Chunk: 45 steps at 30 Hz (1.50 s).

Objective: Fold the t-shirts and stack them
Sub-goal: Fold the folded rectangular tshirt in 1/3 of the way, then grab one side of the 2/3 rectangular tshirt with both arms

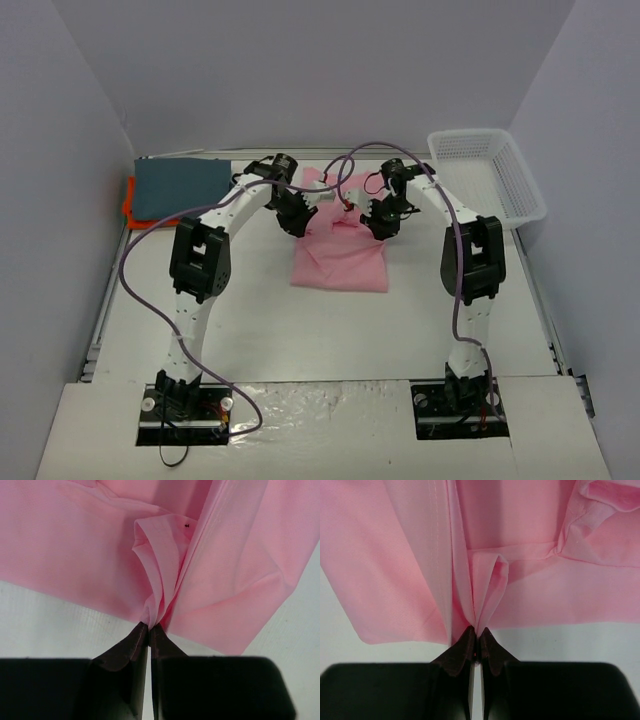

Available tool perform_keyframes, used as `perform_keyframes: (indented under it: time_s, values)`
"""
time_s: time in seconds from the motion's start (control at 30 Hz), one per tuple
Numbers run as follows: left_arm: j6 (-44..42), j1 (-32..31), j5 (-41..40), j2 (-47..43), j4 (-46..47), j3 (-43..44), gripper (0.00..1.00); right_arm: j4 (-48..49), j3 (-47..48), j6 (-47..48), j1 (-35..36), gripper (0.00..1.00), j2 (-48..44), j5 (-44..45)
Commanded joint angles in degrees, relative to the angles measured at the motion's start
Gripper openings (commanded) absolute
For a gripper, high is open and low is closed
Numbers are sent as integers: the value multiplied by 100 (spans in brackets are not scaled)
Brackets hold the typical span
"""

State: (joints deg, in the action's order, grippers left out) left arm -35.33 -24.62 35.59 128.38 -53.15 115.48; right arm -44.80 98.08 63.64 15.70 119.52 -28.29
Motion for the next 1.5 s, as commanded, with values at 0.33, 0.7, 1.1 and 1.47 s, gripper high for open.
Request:
perform_keyframes:
  time_s: [0.33,0.7,1.1,1.47]
  values:
    - [-351,-60,-281,249,-170,914,51,23,642,-343,-208,29,572,263]
    - [61,-60,-992,-1305,427,292,97,911,898,-1239,-191,41,-148,728]
    - [-325,-815,-1801,-4118,1615,-3522,94,903,-1457,-1766,-50,44,-2617,298]
    - [-782,-2178,-2865,-4365,2667,-5360,98,595,-3031,-2189,-59,44,-3111,-1]
